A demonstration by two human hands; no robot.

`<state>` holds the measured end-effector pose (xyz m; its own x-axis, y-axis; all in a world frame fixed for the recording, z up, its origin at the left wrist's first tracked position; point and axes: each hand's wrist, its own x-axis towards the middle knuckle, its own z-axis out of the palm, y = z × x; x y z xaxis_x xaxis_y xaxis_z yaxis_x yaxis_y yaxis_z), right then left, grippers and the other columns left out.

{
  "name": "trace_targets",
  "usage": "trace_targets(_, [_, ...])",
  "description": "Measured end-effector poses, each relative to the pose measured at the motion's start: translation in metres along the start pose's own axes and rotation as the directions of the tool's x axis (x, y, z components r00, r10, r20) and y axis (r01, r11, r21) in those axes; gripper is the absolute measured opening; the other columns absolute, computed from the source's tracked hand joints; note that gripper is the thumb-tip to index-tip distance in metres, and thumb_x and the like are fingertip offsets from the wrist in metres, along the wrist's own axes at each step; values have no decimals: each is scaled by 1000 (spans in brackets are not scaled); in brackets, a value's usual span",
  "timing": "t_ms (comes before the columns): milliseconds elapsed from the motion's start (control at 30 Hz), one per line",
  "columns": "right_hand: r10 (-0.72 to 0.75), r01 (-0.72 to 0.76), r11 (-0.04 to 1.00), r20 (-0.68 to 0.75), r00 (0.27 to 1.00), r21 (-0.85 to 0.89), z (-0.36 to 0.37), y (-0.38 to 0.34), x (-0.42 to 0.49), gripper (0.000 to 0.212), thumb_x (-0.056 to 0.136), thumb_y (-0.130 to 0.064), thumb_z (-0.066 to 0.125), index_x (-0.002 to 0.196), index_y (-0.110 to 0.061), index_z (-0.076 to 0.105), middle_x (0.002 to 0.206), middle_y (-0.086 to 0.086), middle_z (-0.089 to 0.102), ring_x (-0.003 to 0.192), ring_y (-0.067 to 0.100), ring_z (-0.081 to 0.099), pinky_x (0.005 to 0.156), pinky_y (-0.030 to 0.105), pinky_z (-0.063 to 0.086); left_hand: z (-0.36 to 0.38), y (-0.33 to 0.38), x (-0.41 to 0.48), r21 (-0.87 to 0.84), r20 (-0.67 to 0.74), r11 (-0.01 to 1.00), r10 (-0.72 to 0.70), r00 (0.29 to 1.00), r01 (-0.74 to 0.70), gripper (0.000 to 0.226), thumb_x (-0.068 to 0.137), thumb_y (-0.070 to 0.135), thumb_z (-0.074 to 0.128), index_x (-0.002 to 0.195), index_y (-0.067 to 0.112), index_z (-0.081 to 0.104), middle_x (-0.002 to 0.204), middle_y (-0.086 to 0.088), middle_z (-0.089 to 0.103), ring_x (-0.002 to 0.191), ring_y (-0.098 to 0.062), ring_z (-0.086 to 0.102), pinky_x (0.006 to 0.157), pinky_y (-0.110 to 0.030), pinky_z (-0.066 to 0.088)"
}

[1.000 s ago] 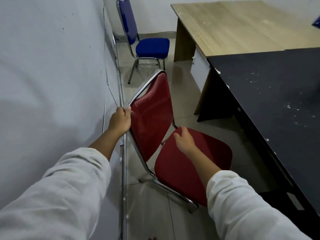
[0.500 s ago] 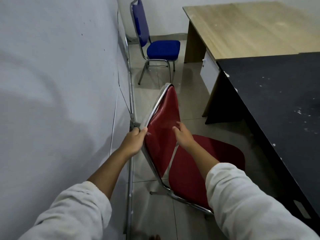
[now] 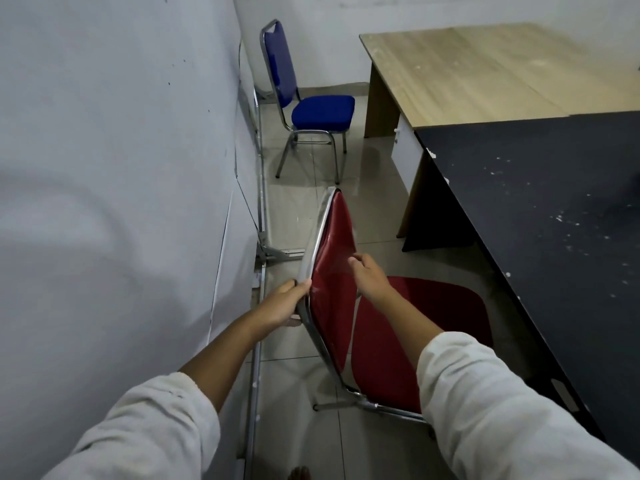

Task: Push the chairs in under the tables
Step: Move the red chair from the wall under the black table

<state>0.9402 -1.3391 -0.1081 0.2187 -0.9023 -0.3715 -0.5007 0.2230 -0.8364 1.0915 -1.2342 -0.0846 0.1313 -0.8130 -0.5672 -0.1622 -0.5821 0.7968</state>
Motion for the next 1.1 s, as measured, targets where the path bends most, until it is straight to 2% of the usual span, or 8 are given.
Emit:
trace_targets(100, [-12, 13, 999, -16, 1000, 34, 9, -9, -16, 42, 99, -32, 40, 134, -11, 49, 136, 11, 54, 125, 27, 49, 106, 35, 36, -14, 13, 5, 68, 13, 997, -23, 1000, 22, 51, 96, 56, 30, 120, 18, 55, 112, -8, 63, 106, -27, 61, 89, -40, 50])
trace_targets(200, [-20, 23, 995, -31, 999, 102, 26, -20, -29, 41, 100, -35, 37, 131, -13, 50, 130, 12, 57, 120, 27, 52, 99, 34, 38, -34, 35, 32, 131, -133, 991, 47, 990, -29, 48, 97, 51, 35, 123, 15, 50, 124, -13, 59, 109, -28, 60, 83, -38, 49])
trace_targets(300, [-18, 38, 985, -119, 993, 167, 47, -35, -39, 41, 100, -34, 36, 131, -11, 50, 128, 11, 57, 118, 27, 53, 91, 31, 37, -47, 66, 60, 353, -196, 923, 231, 953, -151, 46, 96, 41, 44, 134, 15, 43, 136, -14, 52, 121, -29, 53, 97, -39, 45])
trace_targets(467, [39, 24, 978, -294, 955, 209, 81, -50, -39, 50, 95, -37, 45, 135, -8, 43, 135, 12, 50, 125, 28, 48, 103, 39, 40, -42, 105, 101, 614, 56, 703, 415, 908, -359, 55, 95, 29, 52, 145, 13, 35, 149, -16, 39, 136, -30, 39, 109, -35, 32])
trace_targets(567, [28, -4, 997, -292, 956, 82, 96, -51, -37, 65, 89, -36, 54, 144, -11, 29, 151, 14, 32, 141, 34, 28, 112, 54, 30, -39, 110, 127, 721, 182, 560, 414, 892, -407, 66, 88, 36, 53, 148, 21, 32, 148, -19, 36, 136, -35, 37, 113, -42, 32])
trace_targets(700, [-56, 32, 995, -260, 964, -98, 97, -41, -30, 77, 84, -15, 60, 149, -14, 20, 155, 17, 20, 144, 33, 22, 116, 49, 27, -42, 111, 141, 819, 229, 376, 478, 848, -433, 51, 77, 45, 46, 125, 30, 54, 126, -12, 45, 122, -32, 44, 95, -43, 43])
trace_targets(800, [-76, 53, 993, -229, 971, -105, 95, -38, -29, 78, 82, -13, 61, 149, -14, 21, 154, 15, 22, 143, 30, 25, 116, 46, 28, -45, 111, 143, 854, 245, 279, 529, 812, -439, 37, 79, 44, 50, 113, 31, 57, 147, -11, 34, 139, -29, 30, 99, -47, 42])
trace_targets(1100, [-144, 130, 985, -131, 981, -114, 80, -35, -28, 80, 80, -12, 62, 149, -16, 22, 153, 10, 27, 142, 26, 28, 116, 39, 31, -46, 103, 134, 860, 112, 331, 619, 778, -388, 40, 74, 47, 49, 107, 30, 62, 143, -7, 42, 132, -29, 39, 93, -46, 47])
